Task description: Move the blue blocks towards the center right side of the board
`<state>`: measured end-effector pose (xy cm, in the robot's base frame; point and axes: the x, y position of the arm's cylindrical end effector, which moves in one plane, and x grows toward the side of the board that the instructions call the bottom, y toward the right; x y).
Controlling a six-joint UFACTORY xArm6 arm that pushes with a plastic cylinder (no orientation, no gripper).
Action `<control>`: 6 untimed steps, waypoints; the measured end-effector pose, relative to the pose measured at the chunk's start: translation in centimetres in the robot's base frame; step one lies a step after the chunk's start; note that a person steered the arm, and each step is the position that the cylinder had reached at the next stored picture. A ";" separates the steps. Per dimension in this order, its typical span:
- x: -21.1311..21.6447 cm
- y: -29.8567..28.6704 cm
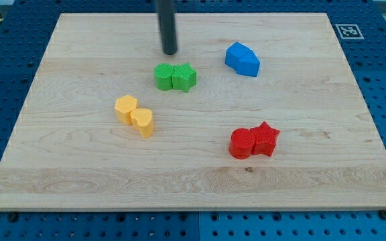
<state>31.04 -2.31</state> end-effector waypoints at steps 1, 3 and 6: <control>0.0 6.1; 2.6 10.7; 6.9 12.1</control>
